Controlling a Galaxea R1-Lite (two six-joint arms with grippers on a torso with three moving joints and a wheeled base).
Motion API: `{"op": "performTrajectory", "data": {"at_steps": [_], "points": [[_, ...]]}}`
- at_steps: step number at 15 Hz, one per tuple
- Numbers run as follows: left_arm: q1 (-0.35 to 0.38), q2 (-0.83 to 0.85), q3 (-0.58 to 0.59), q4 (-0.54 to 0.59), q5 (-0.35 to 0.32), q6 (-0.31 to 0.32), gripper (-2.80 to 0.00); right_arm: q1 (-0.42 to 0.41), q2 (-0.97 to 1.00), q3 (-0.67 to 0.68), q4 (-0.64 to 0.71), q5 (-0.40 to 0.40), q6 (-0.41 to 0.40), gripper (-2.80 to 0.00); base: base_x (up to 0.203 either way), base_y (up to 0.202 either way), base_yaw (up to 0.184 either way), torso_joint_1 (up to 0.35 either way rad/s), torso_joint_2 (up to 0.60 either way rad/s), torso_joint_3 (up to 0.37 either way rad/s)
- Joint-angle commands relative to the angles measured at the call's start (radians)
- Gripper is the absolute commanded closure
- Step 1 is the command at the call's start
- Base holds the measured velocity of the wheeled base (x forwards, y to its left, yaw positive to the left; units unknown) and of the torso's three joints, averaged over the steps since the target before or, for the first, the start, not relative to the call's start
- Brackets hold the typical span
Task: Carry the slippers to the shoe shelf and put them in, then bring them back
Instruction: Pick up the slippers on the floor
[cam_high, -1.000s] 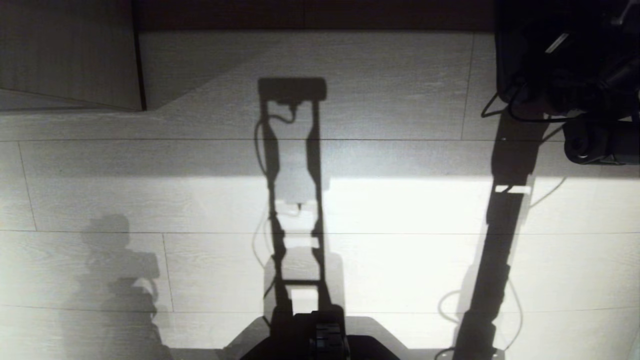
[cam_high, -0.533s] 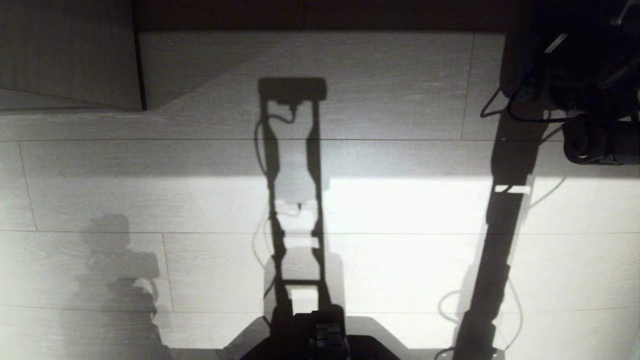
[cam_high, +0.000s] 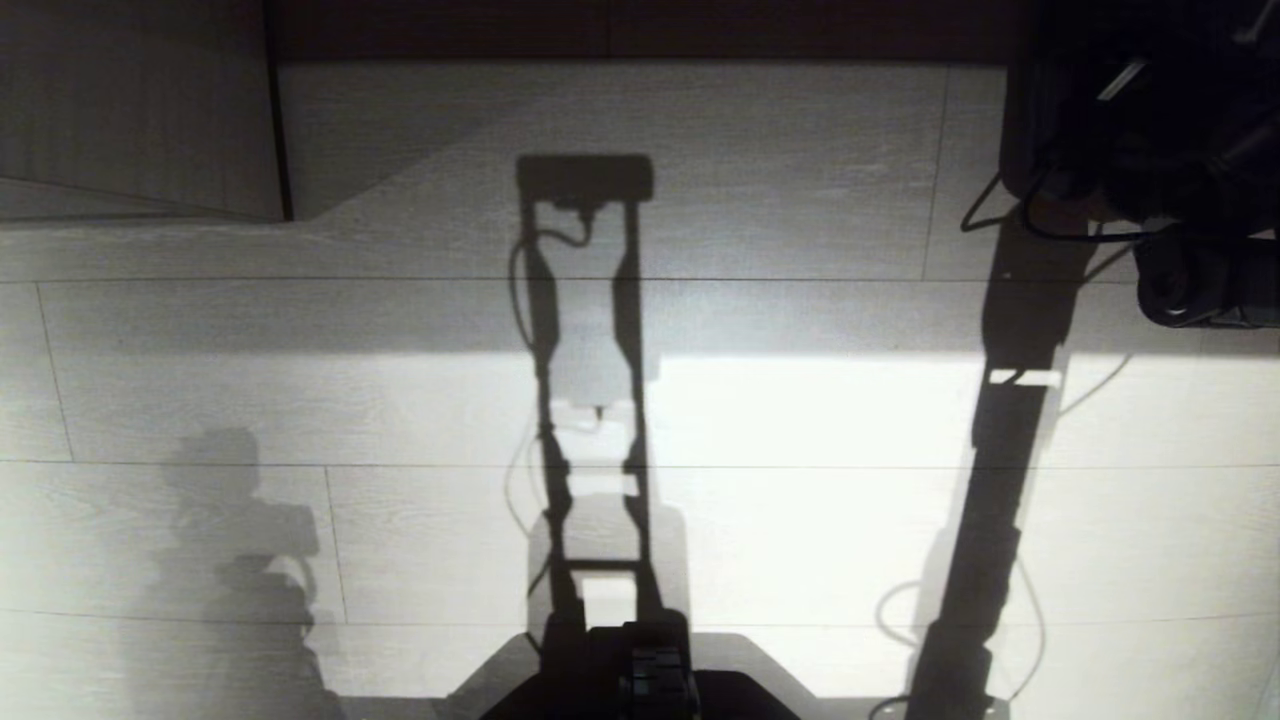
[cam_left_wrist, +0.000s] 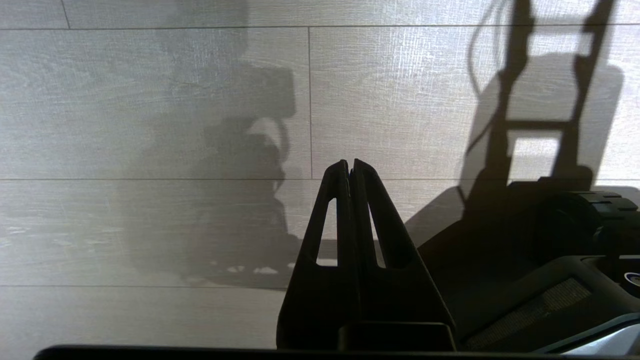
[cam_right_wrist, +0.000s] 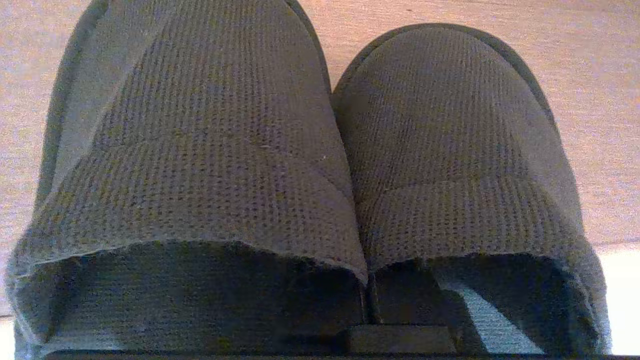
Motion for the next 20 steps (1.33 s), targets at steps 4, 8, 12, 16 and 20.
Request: {"op": "performTrajectory", "data": {"at_steps": [4, 8, 12, 16, 20], "points": [[0.000, 0.001, 0.000, 0.000, 0.000, 0.000, 0.00, 0.003, -0.208, 0.254, -0.005, -0.004, 0.048, 0.00, 0.000, 0.000, 0.000, 0.000, 0.00, 0.000], [0.000, 0.000, 0.000, 0.000, 0.000, 0.000, 0.00, 0.004, -0.401, 0.434, 0.025, -0.002, 0.066, 0.00, 0.000, 0.000, 0.000, 0.000, 0.00, 0.000], [0.000, 0.000, 0.000, 0.000, 0.000, 0.000, 0.00, 0.027, -0.576, 0.616, 0.086, -0.002, 0.068, 0.00, 0.000, 0.000, 0.000, 0.000, 0.00, 0.000], [0.000, 0.000, 0.000, 0.000, 0.000, 0.000, 0.00, 0.078, -0.749, 0.860, 0.111, -0.002, 0.057, 0.00, 0.000, 0.000, 0.000, 0.000, 0.00, 0.000], [0.000, 0.000, 0.000, 0.000, 0.000, 0.000, 0.00, 0.100, -0.943, 1.092, 0.172, 0.020, 0.039, 0.00, 0.000, 0.000, 0.000, 0.000, 0.00, 0.000]]}}
